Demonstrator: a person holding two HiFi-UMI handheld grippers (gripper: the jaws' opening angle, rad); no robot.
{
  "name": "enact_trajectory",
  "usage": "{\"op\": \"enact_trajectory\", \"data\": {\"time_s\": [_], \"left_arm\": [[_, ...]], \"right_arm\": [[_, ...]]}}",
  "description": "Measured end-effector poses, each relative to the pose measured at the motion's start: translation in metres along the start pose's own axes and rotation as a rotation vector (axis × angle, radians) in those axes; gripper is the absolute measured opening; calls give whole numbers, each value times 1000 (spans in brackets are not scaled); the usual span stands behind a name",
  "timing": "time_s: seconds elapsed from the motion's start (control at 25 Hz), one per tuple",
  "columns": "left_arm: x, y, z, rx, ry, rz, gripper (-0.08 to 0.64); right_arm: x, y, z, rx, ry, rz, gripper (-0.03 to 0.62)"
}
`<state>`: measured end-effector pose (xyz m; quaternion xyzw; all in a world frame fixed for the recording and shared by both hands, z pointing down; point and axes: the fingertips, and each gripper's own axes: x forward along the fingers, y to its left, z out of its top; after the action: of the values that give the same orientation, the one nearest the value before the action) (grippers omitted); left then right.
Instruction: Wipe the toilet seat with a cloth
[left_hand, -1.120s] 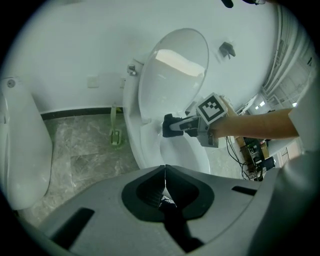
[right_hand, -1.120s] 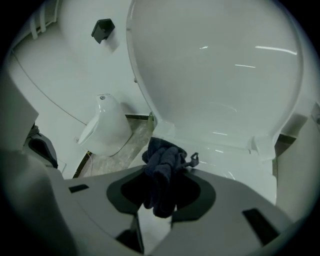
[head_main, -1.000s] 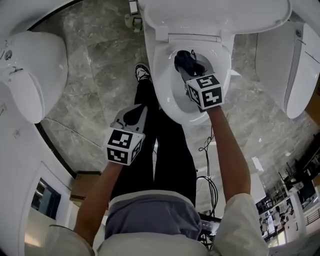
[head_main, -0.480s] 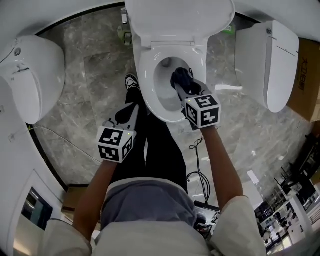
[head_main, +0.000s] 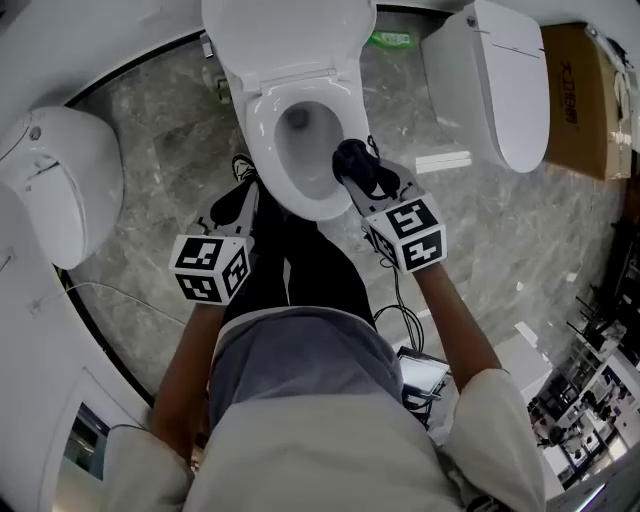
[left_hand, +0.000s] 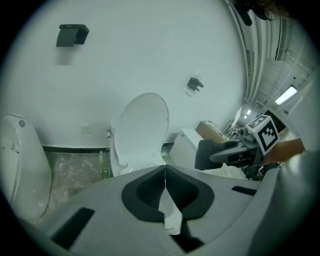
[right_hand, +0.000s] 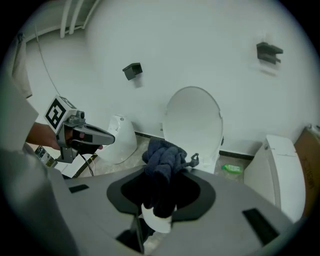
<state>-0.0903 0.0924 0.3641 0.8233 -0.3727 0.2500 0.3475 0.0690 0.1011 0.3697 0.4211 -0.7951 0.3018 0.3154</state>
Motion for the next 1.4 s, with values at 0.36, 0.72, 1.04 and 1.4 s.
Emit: {"op": "enact_trajectory", "data": {"time_s": [0.36,0.72,1.04,1.4], "left_arm": [[-30,-47,33,10,-29,-87,11],[-53,-86,67,52,-129,-95,11],[-87,-122,124,114,-349,-77,8],[-111,-129,127,159,-392,-22,9]], "right_arm": [[-96,15,30,1,-107,-64,110],[-162,21,46,35,-230,-85,110],[-211,13,50,94,-360,-147,110],[-225,24,65,103,-446,-149,101]]}}
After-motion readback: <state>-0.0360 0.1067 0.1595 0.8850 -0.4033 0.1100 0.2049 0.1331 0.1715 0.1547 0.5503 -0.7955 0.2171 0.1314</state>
